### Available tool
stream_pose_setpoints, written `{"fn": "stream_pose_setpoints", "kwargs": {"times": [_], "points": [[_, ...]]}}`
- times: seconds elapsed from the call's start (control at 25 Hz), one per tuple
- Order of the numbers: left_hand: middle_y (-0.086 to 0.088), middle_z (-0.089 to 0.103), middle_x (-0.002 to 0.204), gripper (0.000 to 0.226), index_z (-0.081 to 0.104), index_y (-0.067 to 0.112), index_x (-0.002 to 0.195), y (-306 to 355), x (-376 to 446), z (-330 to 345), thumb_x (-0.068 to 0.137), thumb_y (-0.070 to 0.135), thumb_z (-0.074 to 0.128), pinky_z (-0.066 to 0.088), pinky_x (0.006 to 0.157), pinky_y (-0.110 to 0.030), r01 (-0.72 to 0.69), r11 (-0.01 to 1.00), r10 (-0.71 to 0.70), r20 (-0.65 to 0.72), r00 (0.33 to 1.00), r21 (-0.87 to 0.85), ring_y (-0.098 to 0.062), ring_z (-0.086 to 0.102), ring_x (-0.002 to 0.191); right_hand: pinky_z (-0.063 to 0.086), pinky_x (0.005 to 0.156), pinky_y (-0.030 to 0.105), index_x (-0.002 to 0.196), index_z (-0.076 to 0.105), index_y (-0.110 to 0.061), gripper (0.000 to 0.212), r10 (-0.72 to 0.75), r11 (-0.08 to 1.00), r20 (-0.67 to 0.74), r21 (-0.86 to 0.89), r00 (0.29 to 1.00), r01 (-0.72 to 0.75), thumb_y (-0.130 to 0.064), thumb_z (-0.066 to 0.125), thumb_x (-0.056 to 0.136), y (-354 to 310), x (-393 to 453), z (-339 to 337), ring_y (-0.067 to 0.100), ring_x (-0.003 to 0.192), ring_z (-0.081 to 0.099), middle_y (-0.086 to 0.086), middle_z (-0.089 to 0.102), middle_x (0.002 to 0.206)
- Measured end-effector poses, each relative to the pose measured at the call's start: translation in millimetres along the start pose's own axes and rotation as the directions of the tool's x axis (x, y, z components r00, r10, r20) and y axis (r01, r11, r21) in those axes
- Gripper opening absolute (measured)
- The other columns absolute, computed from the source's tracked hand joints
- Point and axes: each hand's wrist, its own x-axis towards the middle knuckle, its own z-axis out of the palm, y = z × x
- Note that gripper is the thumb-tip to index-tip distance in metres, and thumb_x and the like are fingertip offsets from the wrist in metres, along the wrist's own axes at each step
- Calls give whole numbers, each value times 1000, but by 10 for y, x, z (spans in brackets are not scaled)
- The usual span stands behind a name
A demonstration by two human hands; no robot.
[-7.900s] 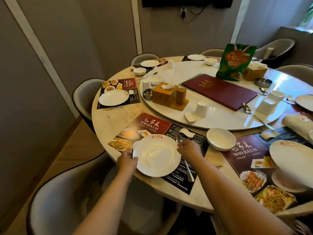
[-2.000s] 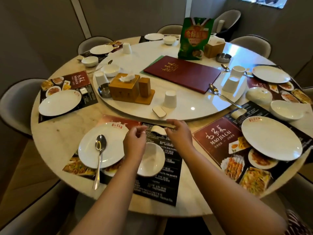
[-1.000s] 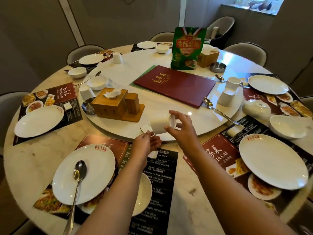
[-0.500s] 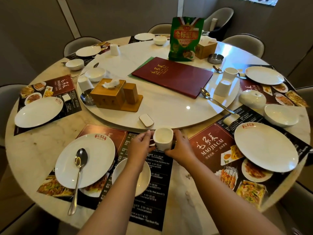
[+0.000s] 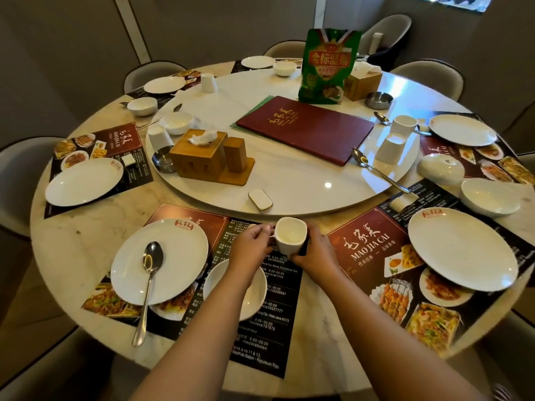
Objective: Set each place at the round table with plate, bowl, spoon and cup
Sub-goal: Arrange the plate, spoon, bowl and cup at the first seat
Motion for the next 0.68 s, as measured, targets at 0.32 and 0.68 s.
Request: {"fn": "stream_pose_setpoints", "kwargs": {"times": [0.32,0.68], "points": [[-4,71,104,22,67,19,107,-99,-848,-551,99,15,47,56,83,-33,-57,993,48,-94,994,-100,-18,68,95,51,79,22,122,55,-20,39,69,904,-134,428,989,-5,-12,68,86,-240,-1177,212,8,103,59,-4,61,119],[-4,72,97,21,64,15,112,-351,-1600,-1487,97,14,50,55,79,-33,-84,970,6,-323,946,-228,-18,68,89,54,89,29,107,69,-20,19,-127,905,104,419,986,73,-15,64,90,-956,-1683,869,9,100,64,-6,69,104]]}}
